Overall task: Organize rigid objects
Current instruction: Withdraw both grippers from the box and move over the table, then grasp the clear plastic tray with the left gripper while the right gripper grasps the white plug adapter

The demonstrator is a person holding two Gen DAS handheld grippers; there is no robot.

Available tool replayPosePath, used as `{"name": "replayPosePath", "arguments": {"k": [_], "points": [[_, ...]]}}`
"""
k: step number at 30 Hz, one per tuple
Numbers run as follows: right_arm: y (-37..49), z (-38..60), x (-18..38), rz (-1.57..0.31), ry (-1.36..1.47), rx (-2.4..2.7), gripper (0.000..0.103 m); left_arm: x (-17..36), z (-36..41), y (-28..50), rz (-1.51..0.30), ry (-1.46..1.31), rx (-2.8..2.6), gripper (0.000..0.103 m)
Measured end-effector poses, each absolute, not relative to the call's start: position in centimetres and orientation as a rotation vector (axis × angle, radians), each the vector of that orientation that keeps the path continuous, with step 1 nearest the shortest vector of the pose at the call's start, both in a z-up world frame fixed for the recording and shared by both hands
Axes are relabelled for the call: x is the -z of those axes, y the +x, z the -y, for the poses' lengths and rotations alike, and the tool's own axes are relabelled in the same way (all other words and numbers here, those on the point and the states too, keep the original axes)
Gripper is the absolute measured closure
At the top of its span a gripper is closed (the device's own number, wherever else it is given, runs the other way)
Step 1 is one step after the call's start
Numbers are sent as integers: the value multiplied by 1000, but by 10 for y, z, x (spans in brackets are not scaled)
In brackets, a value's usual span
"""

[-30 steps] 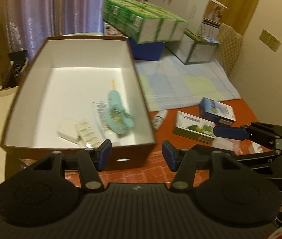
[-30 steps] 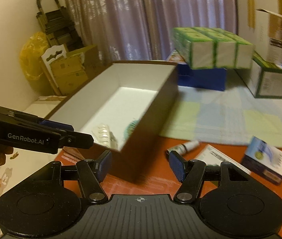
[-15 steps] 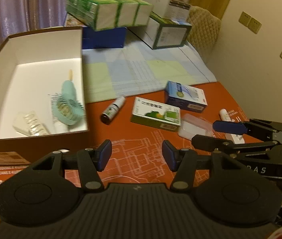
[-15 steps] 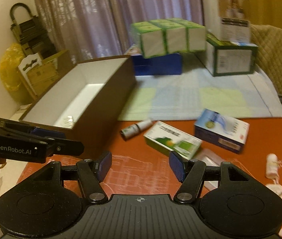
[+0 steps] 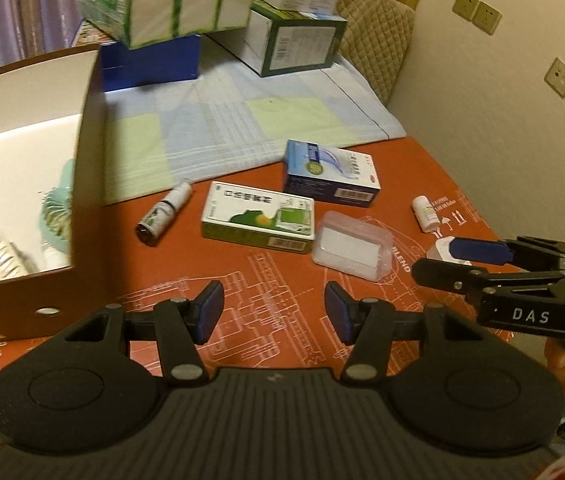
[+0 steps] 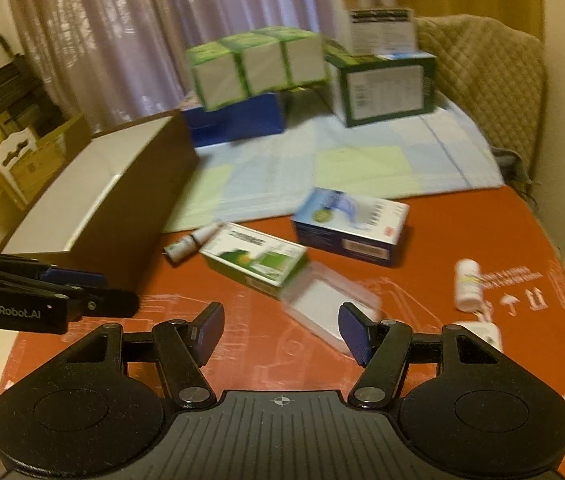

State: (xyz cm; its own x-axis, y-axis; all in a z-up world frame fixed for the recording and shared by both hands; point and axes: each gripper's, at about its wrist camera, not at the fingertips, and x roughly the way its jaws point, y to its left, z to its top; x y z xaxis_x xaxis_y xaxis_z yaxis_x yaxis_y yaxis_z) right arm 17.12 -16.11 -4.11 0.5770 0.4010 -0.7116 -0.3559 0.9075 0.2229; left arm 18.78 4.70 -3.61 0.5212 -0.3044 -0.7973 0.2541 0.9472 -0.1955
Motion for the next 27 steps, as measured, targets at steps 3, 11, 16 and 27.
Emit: {"name": "replayPosePath", "arguments": {"k": [3, 11, 16, 27], "points": [[171, 180, 45, -861, 73, -398, 42, 41, -36, 192, -965, -47, 354, 52], [172, 224, 59, -886, 104, -278, 42, 55, -8, 206, -967, -22, 412, 52], [175, 242, 67, -895, 111, -218, 42, 64, 8, 212, -964, -8, 440, 52], [190, 259, 92, -916, 80, -171, 42, 85, 30, 227, -966, 9, 482, 51]]}}
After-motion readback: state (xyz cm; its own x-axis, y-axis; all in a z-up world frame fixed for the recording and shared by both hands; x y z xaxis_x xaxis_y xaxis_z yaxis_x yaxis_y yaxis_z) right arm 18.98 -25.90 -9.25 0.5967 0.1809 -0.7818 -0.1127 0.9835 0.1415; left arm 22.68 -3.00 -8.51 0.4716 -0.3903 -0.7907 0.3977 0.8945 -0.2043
